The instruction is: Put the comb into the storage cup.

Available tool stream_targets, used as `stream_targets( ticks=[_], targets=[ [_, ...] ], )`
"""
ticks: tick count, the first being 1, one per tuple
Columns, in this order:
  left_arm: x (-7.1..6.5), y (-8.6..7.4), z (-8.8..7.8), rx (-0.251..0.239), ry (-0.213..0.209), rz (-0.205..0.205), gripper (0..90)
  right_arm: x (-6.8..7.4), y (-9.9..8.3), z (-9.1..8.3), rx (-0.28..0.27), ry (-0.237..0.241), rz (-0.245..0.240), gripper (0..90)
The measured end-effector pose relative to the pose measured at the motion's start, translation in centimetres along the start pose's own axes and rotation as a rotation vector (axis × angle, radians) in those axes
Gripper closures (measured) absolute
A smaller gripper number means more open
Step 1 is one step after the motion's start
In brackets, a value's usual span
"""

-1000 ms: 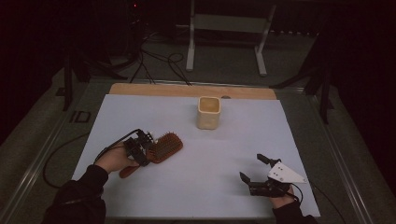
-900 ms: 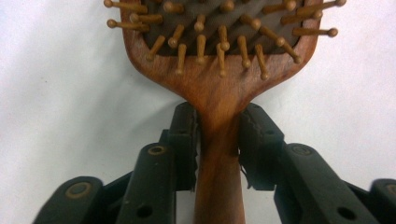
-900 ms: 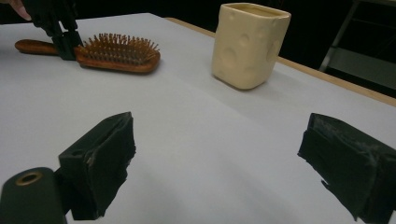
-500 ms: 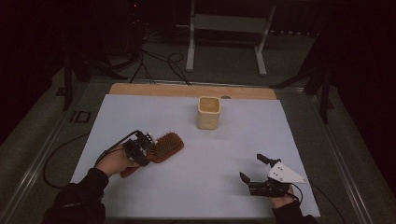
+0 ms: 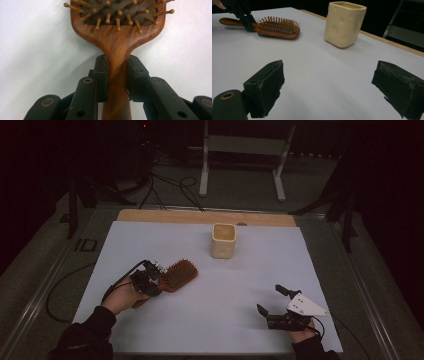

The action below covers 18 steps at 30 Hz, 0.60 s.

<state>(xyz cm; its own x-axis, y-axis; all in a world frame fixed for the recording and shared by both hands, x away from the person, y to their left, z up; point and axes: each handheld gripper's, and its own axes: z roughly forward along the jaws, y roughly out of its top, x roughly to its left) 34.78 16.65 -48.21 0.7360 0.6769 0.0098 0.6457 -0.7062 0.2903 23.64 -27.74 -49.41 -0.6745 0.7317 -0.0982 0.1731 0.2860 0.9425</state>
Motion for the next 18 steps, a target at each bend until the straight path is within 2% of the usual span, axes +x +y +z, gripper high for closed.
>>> stream_targets(
  ticks=[4,5,6,8,12,13,14,18],
  targets=[
    [0.1,-0.2,-0.9,-0.07,0.009,-0.018,73.1,0.0,0.0,0.0,0.0,0.0,0.003,9.2],
    [0.2,-0.2,-1.2,-0.086,-0.004,-0.029,73.1,0.0,0.0,0.0,0.002,-0.001,0.003,9.2],
    [0.2,-0.2,-1.2,-0.086,-0.004,-0.029,73.1,0.0,0.0,0.0,0.002,-0.001,0.003,9.2],
    [0.1,-0.4,-2.0,-0.12,-0.021,-0.028,73.1,0.0,0.0,0.0,0.0,-0.001,0.0,9.2],
    [-0.5,-0.6,-2.6,-0.17,-0.026,-0.024,73.1,0.0,0.0,0.0,0.002,0.0,0.003,9.2],
    [-0.5,-0.6,-2.6,-0.17,-0.026,-0.024,73.0,0.0,0.0,0.0,0.002,0.0,0.003,9.2],
    [-0.9,-0.8,-2.7,-0.195,-0.038,-0.019,73.0,0.0,0.0,0.0,0.002,-0.001,0.003,9.2],
    [-1.9,-0.9,-2.5,-0.221,-0.045,-0.014,73.0,0.1,0.0,0.0,0.001,0.001,0.002,9.2]
  ],
)
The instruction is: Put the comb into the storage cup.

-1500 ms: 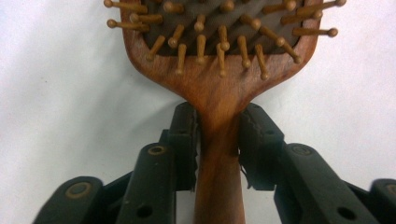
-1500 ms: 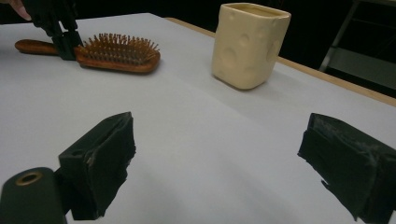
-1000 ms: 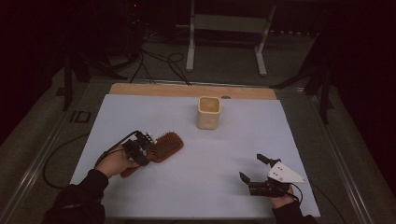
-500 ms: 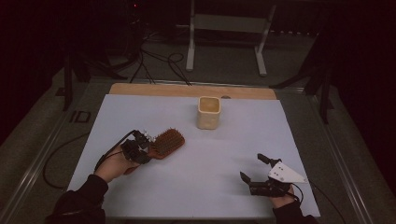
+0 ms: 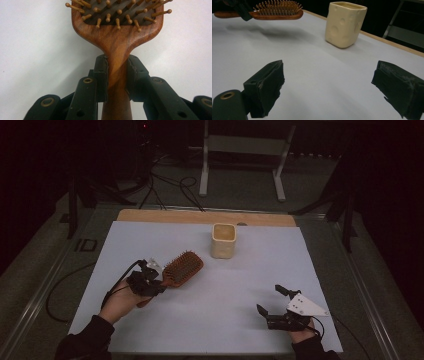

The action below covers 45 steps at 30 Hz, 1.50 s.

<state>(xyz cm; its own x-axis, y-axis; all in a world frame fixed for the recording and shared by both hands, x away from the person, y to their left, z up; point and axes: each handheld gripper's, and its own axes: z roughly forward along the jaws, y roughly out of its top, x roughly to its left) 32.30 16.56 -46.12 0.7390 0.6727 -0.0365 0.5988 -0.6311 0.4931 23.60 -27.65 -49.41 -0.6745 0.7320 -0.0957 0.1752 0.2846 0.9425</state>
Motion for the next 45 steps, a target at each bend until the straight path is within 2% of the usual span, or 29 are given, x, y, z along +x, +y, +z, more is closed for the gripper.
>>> stream_targets(
  ticks=[5,11,13,17,20,22,28,30,31,32,33,36,38,40,45],
  targets=[
    [-1.1,0.0,0.1,-0.039,-0.015,0.014,73.0,0.0,0.0,0.0,0.002,-0.004,-0.001,9.2],
    [-2.6,-0.1,0.3,-0.084,0.004,0.044,73.0,0.0,0.0,0.1,0.007,-0.004,-0.001,9.2],
    [-3.1,-0.1,0.5,-0.086,-0.006,0.066,73.0,0.0,-0.1,0.1,0.009,-0.006,0.002,9.2],
    [-4.0,0.0,0.9,-0.111,-0.025,0.073,73.0,0.1,0.0,0.1,0.008,-0.006,0.0,9.2],
    [-4.8,0.1,1.1,-0.138,-0.004,0.097,73.0,0.3,0.1,0.2,0.014,-0.005,-0.009,9.2],
    [-5.0,0.2,1.1,-0.156,-0.02,0.091,73.0,0.3,0.1,0.3,0.015,-0.006,-0.011,9.2],
    [-6.1,0.2,1.3,-0.221,-0.018,0.105,73.0,0.5,0.4,0.3,0.024,-0.003,-0.001,9.2],
    [-6.2,0.3,1.4,-0.224,-0.026,0.109,73.0,0.5,0.6,0.3,0.024,-0.006,-0.003,9.1],
    [-6.6,0.3,1.5,-0.253,-0.026,0.112,73.0,0.5,0.7,0.3,0.026,-0.012,-0.002,9.2],
    [-6.6,0.4,1.5,-0.257,-0.04,0.112,73.0,0.5,1.2,0.2,0.029,-0.02,0.009,9.2],
    [-6.8,0.3,1.5,-0.274,-0.028,0.115,73.0,0.5,1.5,0.1,0.026,-0.022,0.015,9.2],
    [-6.9,0.3,1.5,-0.291,-0.038,0.115,73.0,0.7,2.3,0.0,0.019,-0.012,0.029,9.2],
    [-7.2,0.1,1.5,-0.302,-0.023,0.116,73.0,0.8,2.9,0.1,0.019,-0.012,0.034,9.2],
    [-7.2,-0.1,1.5,-0.307,-0.03,0.125,73.0,1.0,3.9,0.1,0.015,-0.002,0.028,9.1],
    [-7.4,-0.7,1.6,-0.348,-0.024,0.112,73.0,1.3,6.7,0.0,-0.022,0.006,0.015,9.1]
  ],
)
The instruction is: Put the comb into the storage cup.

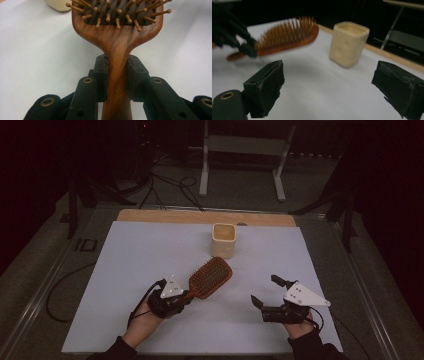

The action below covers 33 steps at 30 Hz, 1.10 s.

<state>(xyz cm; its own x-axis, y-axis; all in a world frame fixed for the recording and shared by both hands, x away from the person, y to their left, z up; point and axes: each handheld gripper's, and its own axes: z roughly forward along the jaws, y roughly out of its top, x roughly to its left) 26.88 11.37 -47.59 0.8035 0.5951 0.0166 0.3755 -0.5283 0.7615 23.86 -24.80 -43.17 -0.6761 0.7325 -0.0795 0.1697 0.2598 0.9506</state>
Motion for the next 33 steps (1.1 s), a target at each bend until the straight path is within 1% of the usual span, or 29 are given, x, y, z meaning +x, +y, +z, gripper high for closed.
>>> stream_targets(
  ticks=[1,3,5,7,8,9,10,11,12,13,14,15,17,18,20,21,22,24,25,26,27,28,29,30,32,33],
  targets=[
    [-0.1,-0.1,-0.1,-0.009,0.004,0.005,73.0,0.0,0.6,0.0,-0.007,0.003,0.004,9.1],
    [-0.3,-0.3,-0.3,-0.039,0.004,0.006,73.0,-0.1,1.7,0.2,-0.004,0.018,0.033,9.1],
    [-0.4,-0.4,-0.4,-0.061,0.008,0.015,73.0,-0.4,2.6,0.6,0.008,0.046,0.07,9.1],
    [-0.4,-0.4,-0.5,-0.075,0.006,0.016,72.9,-0.6,3.3,1.2,0.016,0.077,0.107,9.1],
    [-0.5,-0.4,-0.5,-0.087,0.019,0.006,73.0,-0.7,3.6,1.5,0.013,0.099,0.12,9.1],
    [-0.4,-0.4,-0.6,-0.091,0.014,-0.007,72.9,-0.8,4.0,2.0,0.01,0.122,0.14,9.1],
    [-0.3,-0.4,-0.6,-0.092,0.001,-0.005,72.9,-0.8,4.1,2.3,0.008,0.132,0.156,9.1],
    [-0.3,-0.5,-0.7,-0.107,0.014,0.005,73.0,-0.9,4.3,2.7,0.003,0.157,0.181,9.1],
    [-0.2,-0.5,-0.7,-0.115,0.006,-0.011,72.9,-0.9,4.4,3.2,0.002,0.187,0.211,9.1],
    [-0.1,-0.6,-0.7,-0.121,0.004,-0.012,72.9,-0.8,4.6,3.8,-0.012,0.212,0.241,9.1],
    [-0.1,-0.7,-0.7,-0.135,0.007,-0.014,72.9,-0.7,4.7,4.2,-0.025,0.231,0.256,9.1],
    [0.0,-0.7,-0.7,-0.137,0.002,-0.019,72.9,-0.6,4.9,4.7,-0.035,0.25,0.272,9.0],
    [0.1,-0.8,-0.7,-0.148,0.003,-0.027,72.9,-0.1,5.1,5.6,-0.055,0.23,0.297,9.0],
    [0.1,-0.8,-0.7,-0.154,0.002,-0.025,72.9,0.0,5.2,6.1,-0.051,0.215,0.313,9.0],
    [0.0,-0.9,-0.8,-0.165,0.0,-0.024,72.9,0.3,5.3,7.2,-0.036,0.196,0.374,9.0],
    [0.0,-0.9,-0.8,-0.18,-0.003,-0.019,72.9,0.3,5.3,7.6,-0.033,0.205,0.412,9.0],
    [0.0,-0.9,-0.8,-0.183,-0.012,-0.024,72.9,0.4,5.3,8.0,-0.034,0.218,0.453,9.0],
    [-0.1,-0.9,-0.9,-0.2,-0.001,-0.012,72.9,0.6,5.2,8.7,-0.04,0.234,0.509,8.5],
    [-0.1,-0.9,-0.9,-0.202,-0.01,-0.016,72.9,0.8,5.3,9.1,-0.038,0.246,0.542,8.5],
    [-0.1,-0.9,-0.9,-0.204,-0.009,-0.014,72.9,1.0,5.2,9.4,-0.037,0.253,0.572,8.5],
    [-0.2,-0.9,-1.0,-0.209,-0.002,-0.009,72.9,1.2,5.2,9.7,-0.032,0.251,0.598,8.5],
    [-0.2,-0.9,-1.0,-0.211,-0.003,-0.011,72.9,1.3,5.2,10.0,-0.025,0.257,0.617,8.5],
    [-0.2,-0.8,-1.0,-0.209,0.001,-0.01,72.9,1.4,5.2,10.3,-0.021,0.251,0.631,8.5],
    [-0.2,-0.8,-1.0,-0.213,0.007,-0.008,72.9,1.6,5.1,10.5,-0.016,0.246,0.634,8.5],
    [-0.1,-0.9,-1.1,-0.217,-0.001,-0.015,72.9,2.1,5.1,11.0,-0.001,0.257,0.647,8.6],
    [-0.2,-0.9,-1.1,-0.219,0.011,-0.01,72.9,2.3,5.0,11.3,0.006,0.266,0.662,8.8]
  ],
)
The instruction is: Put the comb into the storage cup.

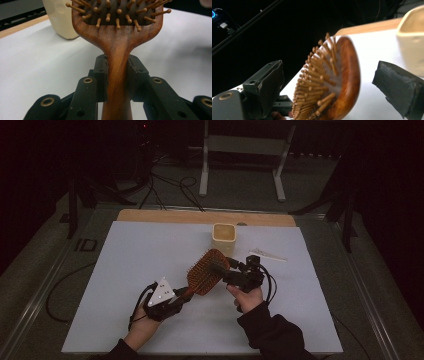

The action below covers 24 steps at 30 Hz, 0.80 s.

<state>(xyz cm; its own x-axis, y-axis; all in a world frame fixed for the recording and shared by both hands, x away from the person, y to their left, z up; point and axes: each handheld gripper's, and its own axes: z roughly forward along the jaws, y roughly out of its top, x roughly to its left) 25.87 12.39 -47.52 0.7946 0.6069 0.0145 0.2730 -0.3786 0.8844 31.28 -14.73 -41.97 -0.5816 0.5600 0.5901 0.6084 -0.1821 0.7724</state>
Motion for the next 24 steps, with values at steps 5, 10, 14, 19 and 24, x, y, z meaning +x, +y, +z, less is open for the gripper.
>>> stream_targets(
  ticks=[5,10,14,19,24],
  targets=[
    [0.0,0.0,0.1,0.005,0.003,0.007,72.9,0.1,-0.5,1.2,0.014,0.031,0.091,16.2],
    [-0.1,-0.1,0.2,0.004,0.001,0.001,72.9,0.0,-0.7,1.5,0.014,0.043,0.147,33.0],
    [-0.1,-0.1,0.3,0.004,0.005,0.004,72.8,-0.3,-1.0,1.8,0.053,0.059,0.178,43.3],
    [-0.1,-0.1,0.5,0.012,-0.006,0.005,72.8,-0.5,-1.1,1.7,0.06,0.062,0.175,46.6],
    [-0.2,-0.1,0.4,-0.001,-0.005,0.011,72.5,0.2,-0.8,1.5,0.062,0.059,0.109,50.3]
  ],
)
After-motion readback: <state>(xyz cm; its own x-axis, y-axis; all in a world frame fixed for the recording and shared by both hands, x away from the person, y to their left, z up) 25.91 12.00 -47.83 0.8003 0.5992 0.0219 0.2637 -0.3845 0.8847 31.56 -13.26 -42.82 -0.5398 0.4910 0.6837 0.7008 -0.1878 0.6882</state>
